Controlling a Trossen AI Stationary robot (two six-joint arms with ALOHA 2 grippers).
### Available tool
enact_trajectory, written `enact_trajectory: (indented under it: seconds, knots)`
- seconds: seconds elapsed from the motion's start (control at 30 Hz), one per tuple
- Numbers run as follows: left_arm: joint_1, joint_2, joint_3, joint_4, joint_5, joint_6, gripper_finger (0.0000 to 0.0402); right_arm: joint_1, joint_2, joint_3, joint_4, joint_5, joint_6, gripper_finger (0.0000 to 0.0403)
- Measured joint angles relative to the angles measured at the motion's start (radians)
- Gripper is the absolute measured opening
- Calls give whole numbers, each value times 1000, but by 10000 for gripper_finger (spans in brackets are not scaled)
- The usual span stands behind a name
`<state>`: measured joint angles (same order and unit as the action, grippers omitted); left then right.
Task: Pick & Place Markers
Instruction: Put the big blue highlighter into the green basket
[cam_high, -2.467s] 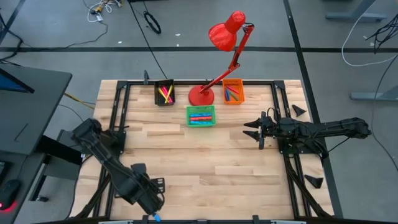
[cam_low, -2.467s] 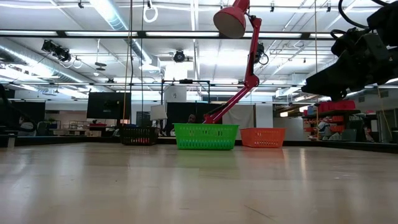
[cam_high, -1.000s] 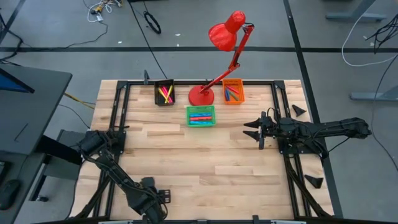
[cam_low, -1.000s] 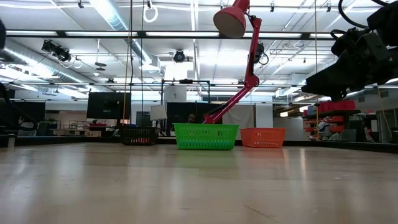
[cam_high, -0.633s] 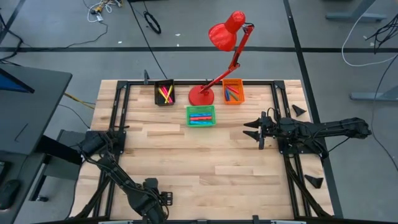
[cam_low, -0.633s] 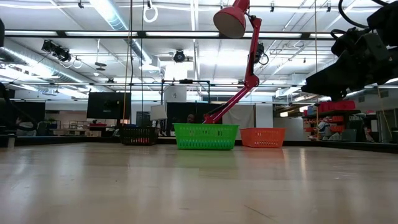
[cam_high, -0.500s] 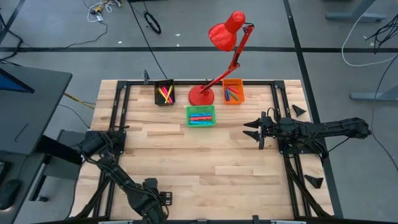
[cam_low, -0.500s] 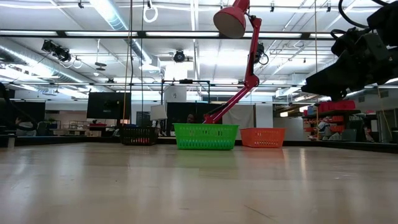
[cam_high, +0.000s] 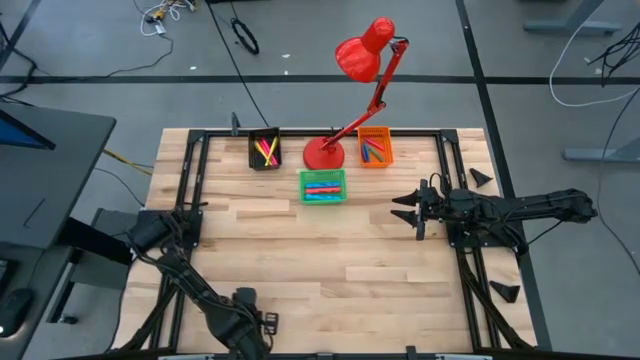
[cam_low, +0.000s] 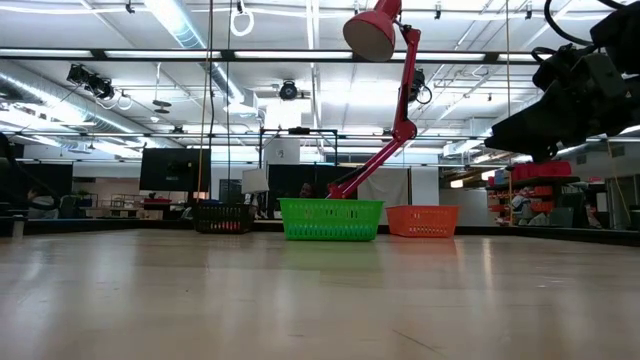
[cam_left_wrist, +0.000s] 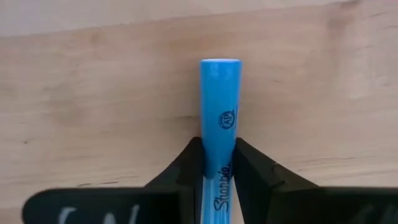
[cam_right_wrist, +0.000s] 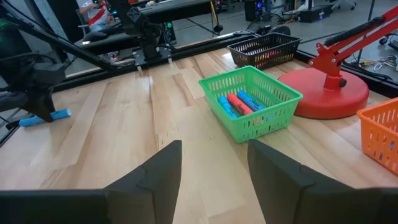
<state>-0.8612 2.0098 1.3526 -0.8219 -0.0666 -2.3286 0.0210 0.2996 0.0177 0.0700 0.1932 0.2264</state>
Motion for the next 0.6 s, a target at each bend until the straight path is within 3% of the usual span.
enact_trajectory:
  seconds: [0.3, 0.6]
  knots:
    - [34, -43, 97, -130, -32, 142, 67, 0, 0, 0, 0, 0, 0, 185]
    - [124, -144, 146, -183, -17, 466, 68, 0, 0, 0, 0, 0, 0, 185]
